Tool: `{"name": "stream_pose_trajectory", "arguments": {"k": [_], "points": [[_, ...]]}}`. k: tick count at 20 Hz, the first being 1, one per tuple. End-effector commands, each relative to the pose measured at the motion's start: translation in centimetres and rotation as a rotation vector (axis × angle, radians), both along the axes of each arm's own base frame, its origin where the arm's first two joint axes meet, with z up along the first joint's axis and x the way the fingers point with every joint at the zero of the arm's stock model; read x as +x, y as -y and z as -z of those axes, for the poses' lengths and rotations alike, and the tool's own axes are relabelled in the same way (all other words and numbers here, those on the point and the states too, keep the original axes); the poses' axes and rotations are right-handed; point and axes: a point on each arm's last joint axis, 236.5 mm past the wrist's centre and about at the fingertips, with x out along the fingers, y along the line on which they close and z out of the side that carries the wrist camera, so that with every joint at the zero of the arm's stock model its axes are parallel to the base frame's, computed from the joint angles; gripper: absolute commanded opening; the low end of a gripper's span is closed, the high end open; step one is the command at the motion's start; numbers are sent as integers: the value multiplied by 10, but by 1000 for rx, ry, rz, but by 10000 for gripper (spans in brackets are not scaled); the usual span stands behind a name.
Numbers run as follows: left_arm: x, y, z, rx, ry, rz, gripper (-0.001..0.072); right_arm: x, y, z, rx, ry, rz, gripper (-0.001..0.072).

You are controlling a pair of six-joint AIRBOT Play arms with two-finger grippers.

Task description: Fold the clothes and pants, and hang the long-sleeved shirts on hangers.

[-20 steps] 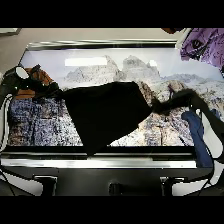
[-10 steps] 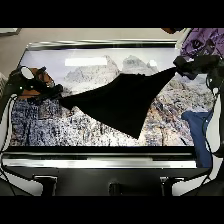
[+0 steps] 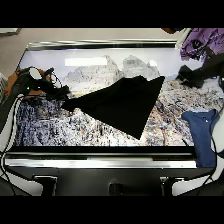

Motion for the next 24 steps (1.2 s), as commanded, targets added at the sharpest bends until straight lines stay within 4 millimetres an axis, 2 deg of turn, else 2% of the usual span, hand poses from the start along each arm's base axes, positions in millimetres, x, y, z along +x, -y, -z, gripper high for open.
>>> {"name": "stream_pose_trajectory", "arguments": {"k": [1, 2, 3, 5, 7, 9, 11, 14, 20, 22, 23, 24], "points": [[-1, 2, 0, -2, -5, 3, 20, -62, -6, 14, 74, -110, -110, 392], [-1, 2, 0, -2, -4, 3, 20, -81, -19, 30, 116, -140, -110, 463], [-1, 2, 0, -2, -4, 3, 20, -99, -39, 46, 181, -163, -118, 479], [-3, 2, 1, -1, -11, 4, 20, -134, -81, 73, 302, -202, -116, 477], [-5, 2, 1, -3, -22, -4, 20, -172, -119, 101, 352, -253, -133, 476], [-6, 2, 2, -3, -30, -1, 20, -205, -147, 128, 338, -304, -162, 477], [-7, 2, 2, -2, -34, 0, 20, -229, -168, 148, 327, -352, -193, 477], [-9, 2, 2, -2, -39, 2, 20, -241, -184, 163, 304, -373, -201, 477], [-9, 2, 2, -2, -39, 2, 20, -225, -201, 165, 278, -310, -179, 475], [-9, 2, 3, -2, -41, 2, 20, -224, -214, 167, 291, -304, -178, 469], [-9, 2, 3, -3, -41, 2, 20, -225, -223, 169, 298, -308, -186, 397], [-9, 2, 3, -3, -41, 2, 20, -227, -229, 172, 294, -310, -199, 271]]}}
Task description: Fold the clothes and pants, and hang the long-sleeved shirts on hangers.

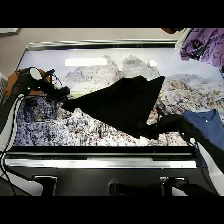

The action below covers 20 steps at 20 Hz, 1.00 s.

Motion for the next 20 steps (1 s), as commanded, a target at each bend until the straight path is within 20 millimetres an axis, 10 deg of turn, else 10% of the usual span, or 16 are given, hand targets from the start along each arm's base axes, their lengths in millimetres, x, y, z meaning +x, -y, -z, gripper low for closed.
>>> {"name": "stream_pose_trajectory", "arguments": {"k": [1, 5, 10, 15, 20], "points": [[-1, 0, 0, -1, -4, 2, 20, 2, -19, 3, 3, 18, -9, 59], [5, -1, -26, -14, 51, 5, 19, 60, -6, -71, 21, 244, 19, 30], [38, -35, -215, -87, 489, -67, 19, 134, 55, -318, 3, 793, 95, 30], [-48, -63, -403, -16, 916, -114, 19, 49, 60, -525, -73, 1247, 42, 31], [-186, -68, -513, 178, 1250, -133, 19, -69, 45, -615, -97, 1518, 56, 31]]}}
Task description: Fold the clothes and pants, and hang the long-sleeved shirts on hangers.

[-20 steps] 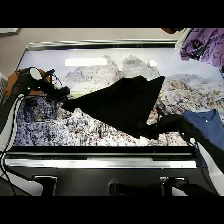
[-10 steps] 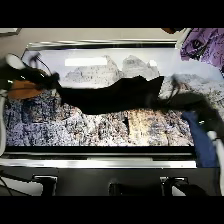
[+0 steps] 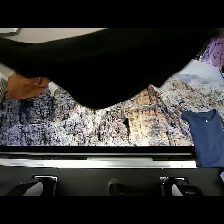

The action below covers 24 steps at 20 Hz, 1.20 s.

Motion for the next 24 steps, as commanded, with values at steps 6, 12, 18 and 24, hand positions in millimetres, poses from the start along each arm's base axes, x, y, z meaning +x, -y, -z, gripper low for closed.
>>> {"name": "stream_pose_trajectory", "arguments": {"k": [6, 12, 18, 24], "points": [[-101, -29, -86, 77, 317, -218, 17, -45, 20, -31, 33, 55, 138, 31], [56, -49, 73, 45, -127, -157, 17, 119, 37, 118, 49, -452, 97, 31], [199, -41, 304, 11, -501, -97, 17, 272, 18, 340, 2, -760, 74, 31], [230, -16, 443, -50, -681, -85, 19, 317, 9, 486, 146, -954, 134, 32]]}}
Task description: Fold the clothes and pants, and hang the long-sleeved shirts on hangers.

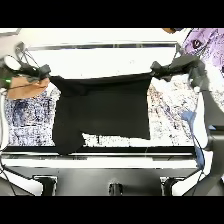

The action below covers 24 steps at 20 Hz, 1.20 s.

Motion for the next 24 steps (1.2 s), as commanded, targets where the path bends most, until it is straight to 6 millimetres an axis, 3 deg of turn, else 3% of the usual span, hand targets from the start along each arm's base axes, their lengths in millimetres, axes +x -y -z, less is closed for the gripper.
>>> {"name": "stream_pose_trajectory", "arguments": {"k": [1, 2, 4, 5, 7, 8, 10, 12, 14, 16, 20, 22, 24], "points": [[7, 20, 74, -71, -106, 0, 19, 12, -12, 75, 77, -112, 41, 32], [4, 26, 83, -102, -134, 2, 20, 9, -14, 83, 86, -135, 35, 39], [-2, 32, 89, -132, -168, 6, 53, 2, -17, 86, 95, -170, 22, 124], [-5, 31, 86, -145, -177, 5, 155, -4, -18, 83, 100, -188, 9, 172], [-16, 20, 70, -178, -196, -3, 451, -21, -10, 63, 91, -204, -46, 359], [-26, 5, 57, -184, -209, -14, 537, -32, 0, 49, 65, -201, -93, 383], [-54, -30, 32, -165, -241, 6, 537, -62, 35, 21, -21, -204, -178, 384], [-86, -65, 11, -175, -276, -30, 537, -101, 73, 6, -107, -251, -251, 421], [-117, -93, 3, -185, -271, -106, 536, -133, 87, 0, -15, -275, -228, 421], [-156, -100, 17, -223, -304, -173, 536, -180, 86, 22, 43, -355, -225, 421], [-219, -71, 49, -366, -333, -245, 534, -263, 51, 81, 127, -474, -224, 428], [-237, -61, 62, -366, -357, -219, 533, -288, 39, 102, 162, -499, -216, 429], [-242, -58, 68, -374, -376, -220, 533, -300, 32, 118, 180, -507, -208, 429]]}}
